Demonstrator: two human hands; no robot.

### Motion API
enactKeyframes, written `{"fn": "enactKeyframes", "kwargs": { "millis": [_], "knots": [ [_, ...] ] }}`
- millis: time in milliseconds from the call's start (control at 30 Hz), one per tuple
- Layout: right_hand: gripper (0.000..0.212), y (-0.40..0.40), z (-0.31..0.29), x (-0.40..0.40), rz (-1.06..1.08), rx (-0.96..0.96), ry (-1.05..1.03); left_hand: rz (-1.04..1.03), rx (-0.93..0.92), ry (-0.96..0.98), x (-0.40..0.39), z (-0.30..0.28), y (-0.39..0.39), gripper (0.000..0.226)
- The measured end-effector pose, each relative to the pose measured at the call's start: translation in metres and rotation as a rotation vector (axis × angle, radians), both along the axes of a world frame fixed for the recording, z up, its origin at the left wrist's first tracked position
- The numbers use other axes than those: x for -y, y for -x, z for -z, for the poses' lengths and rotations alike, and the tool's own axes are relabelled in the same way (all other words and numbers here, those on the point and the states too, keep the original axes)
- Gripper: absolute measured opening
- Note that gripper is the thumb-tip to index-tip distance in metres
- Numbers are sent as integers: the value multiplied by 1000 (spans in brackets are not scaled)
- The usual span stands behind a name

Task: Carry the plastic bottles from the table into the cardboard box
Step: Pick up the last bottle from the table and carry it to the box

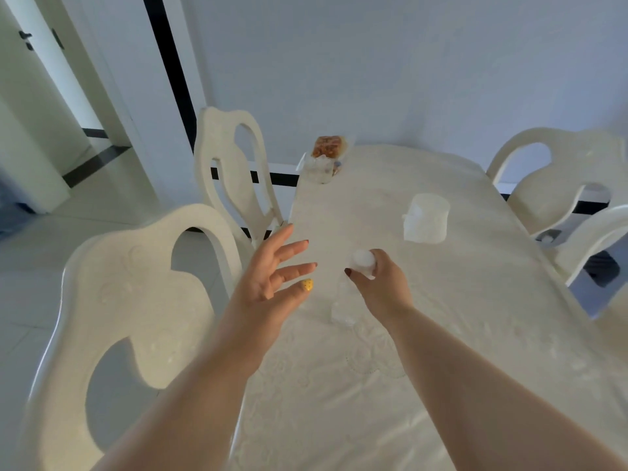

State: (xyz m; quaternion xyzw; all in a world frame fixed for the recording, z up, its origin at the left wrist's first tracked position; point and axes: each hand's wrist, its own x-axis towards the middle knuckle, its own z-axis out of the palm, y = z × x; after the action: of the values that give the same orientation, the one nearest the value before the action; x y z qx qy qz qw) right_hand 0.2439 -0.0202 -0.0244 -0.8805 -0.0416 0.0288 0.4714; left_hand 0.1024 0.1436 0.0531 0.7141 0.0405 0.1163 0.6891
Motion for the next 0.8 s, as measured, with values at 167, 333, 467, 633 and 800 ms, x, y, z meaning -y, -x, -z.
{"fn": "enactKeyframes", "kwargs": {
  "millis": [167,333,467,633,800],
  "knots": [
    [28,14,-48,20,-3,149,-30,-11,-32,41,0,3,9,62],
    [31,47,-127,44,-1,318,-15,25,-75,127,7,5,16,62],
    [27,86,-189,68,38,423,-8,107,-232,461,29,-1,15,53],
    [34,124,-229,102,70,453,-75,271,-510,957,64,-8,12,75],
    [28,163,-243,144,100,473,-43,415,-605,1006,110,-21,22,78]
  ]
}}
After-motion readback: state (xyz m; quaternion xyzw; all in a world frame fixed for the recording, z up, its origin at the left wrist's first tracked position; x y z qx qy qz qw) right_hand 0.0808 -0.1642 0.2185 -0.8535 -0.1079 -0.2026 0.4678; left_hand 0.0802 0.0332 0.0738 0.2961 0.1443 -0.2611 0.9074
